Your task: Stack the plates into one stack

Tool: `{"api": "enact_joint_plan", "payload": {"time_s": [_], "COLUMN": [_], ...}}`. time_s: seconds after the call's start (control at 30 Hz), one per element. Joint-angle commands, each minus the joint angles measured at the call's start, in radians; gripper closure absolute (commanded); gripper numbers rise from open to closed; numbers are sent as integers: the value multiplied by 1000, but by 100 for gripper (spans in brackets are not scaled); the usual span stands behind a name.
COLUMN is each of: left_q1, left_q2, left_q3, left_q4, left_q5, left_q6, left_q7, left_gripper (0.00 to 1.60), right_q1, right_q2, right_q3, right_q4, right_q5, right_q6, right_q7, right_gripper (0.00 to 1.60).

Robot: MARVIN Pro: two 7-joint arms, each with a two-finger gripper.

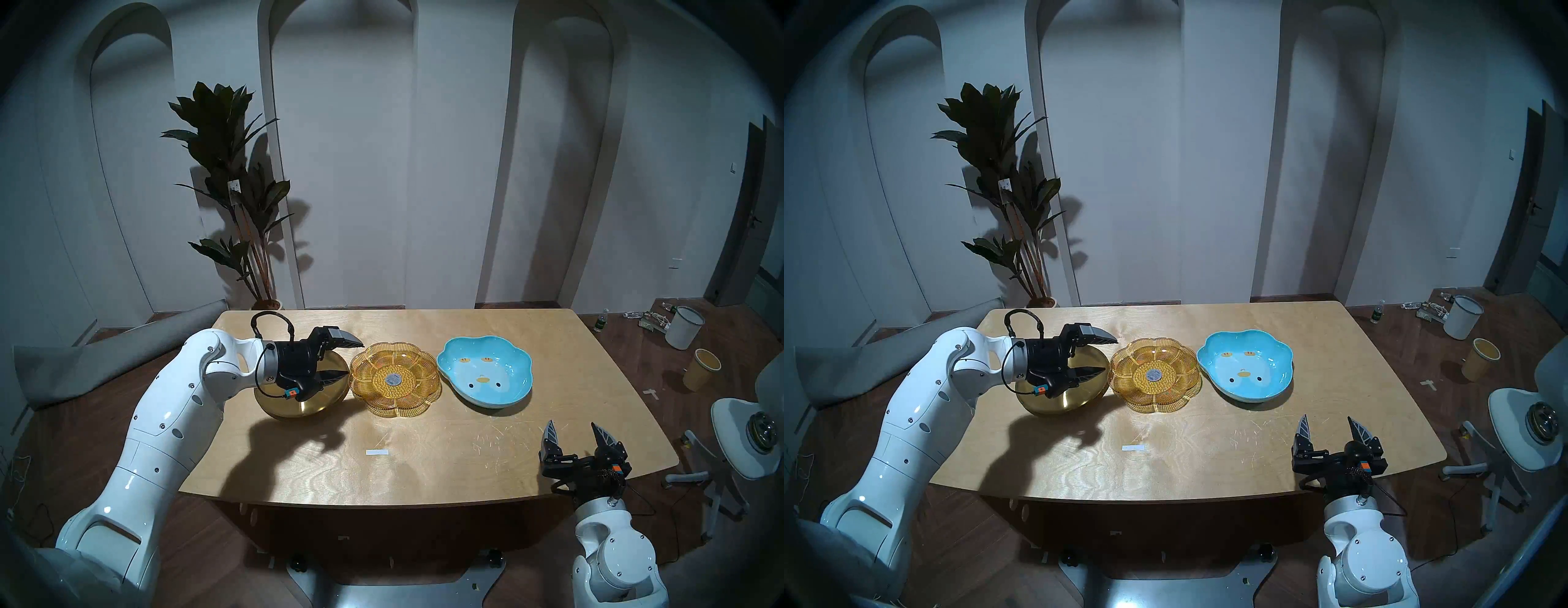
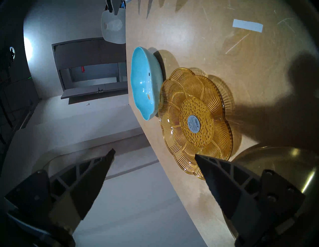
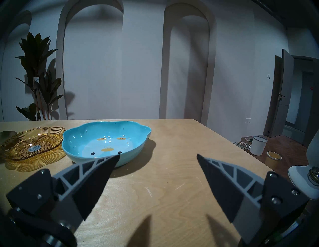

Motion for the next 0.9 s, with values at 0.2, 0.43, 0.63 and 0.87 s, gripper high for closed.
{"api": "enact_joint_plan", "payload": {"time_s": [0.2, 0.43, 0.63, 0.87], "left_q1": [-63, -82, -98, -111], "left_q2": [-5, 1, 8, 25], "left_q3": [44, 87, 102, 140], "left_q4": [35, 65, 76, 89], "left_q5": [160, 286, 356, 467], "left_q6": [1, 5, 23, 64], "left_q7": [134, 212, 266, 384], "left_gripper": [0, 0, 0, 0], "right_q1": [2, 3, 4, 3], "right_q2": [-5, -8, -11, -15], "right_q3": [-1, 1, 1, 2], "right_q4": [-21, -21, -21, -23], "right_q5": [-8, -14, -17, -22], "right_q6": [-10, -10, -10, -11], "right_q7": [0, 1, 2, 2], "right_gripper": [0, 0, 0, 0]}}
